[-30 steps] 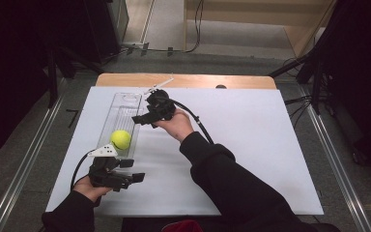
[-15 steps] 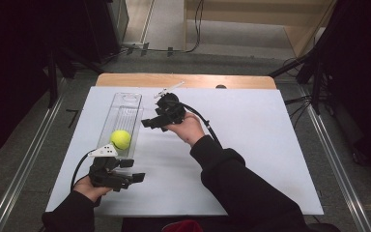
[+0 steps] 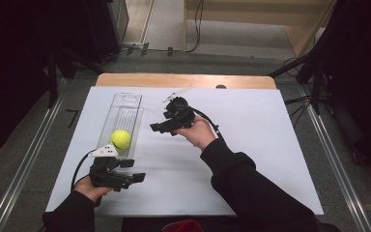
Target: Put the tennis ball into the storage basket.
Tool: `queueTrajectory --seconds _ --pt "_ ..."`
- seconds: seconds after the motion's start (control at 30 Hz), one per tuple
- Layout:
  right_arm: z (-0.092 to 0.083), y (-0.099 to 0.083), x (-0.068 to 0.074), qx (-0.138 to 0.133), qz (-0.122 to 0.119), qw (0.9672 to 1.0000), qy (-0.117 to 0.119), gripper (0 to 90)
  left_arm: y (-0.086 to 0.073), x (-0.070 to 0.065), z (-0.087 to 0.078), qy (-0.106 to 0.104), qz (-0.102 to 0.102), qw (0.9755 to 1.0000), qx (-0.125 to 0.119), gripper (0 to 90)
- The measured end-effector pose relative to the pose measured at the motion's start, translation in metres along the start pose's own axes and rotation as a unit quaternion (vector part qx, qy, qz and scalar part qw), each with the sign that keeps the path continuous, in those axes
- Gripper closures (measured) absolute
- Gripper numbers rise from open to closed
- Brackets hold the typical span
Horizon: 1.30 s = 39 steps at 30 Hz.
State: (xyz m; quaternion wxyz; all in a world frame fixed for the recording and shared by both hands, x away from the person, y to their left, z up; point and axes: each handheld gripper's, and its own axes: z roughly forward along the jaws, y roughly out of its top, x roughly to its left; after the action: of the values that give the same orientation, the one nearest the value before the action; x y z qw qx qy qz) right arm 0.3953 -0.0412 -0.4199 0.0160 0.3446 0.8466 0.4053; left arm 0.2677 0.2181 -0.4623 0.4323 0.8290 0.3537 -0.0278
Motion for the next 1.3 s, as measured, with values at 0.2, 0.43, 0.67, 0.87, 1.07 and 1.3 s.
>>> queueTrajectory --seconds 0.2,0.43,0.67,0.87,1.07,1.3 --pt "-0.007 -0.010 -0.004 0.003 0.006 1.0000 0.001 22.4 0.000 0.000 -0.001 0.001 0.001 1.0000 0.002 22.2" --pt "-0.014 -0.021 -0.008 0.001 0.013 0.9999 0.000 22.4 0.000 0.000 0.000 0.002 0.000 1.0000 0.005 22.2" --pt "-0.023 -0.033 -0.012 -0.001 0.019 0.9998 -0.003 22.4 0.000 -0.001 0.002 0.002 0.002 1.0000 0.007 22.2" --pt "-0.031 -0.042 -0.018 0.000 0.025 0.9997 -0.006 22.4 -0.001 0.000 0.002 0.002 0.001 1.0000 0.007 22.2" --pt "-0.037 -0.049 -0.020 -0.004 0.021 0.9997 -0.012 22.4 -0.001 0.000 0.001 0.002 0.001 1.0000 0.006 22.2" --pt "-0.042 -0.059 -0.023 0.001 0.018 0.9998 -0.011 22.4 -0.001 0.000 0.001 0.003 0.002 1.0000 0.007 22.2"
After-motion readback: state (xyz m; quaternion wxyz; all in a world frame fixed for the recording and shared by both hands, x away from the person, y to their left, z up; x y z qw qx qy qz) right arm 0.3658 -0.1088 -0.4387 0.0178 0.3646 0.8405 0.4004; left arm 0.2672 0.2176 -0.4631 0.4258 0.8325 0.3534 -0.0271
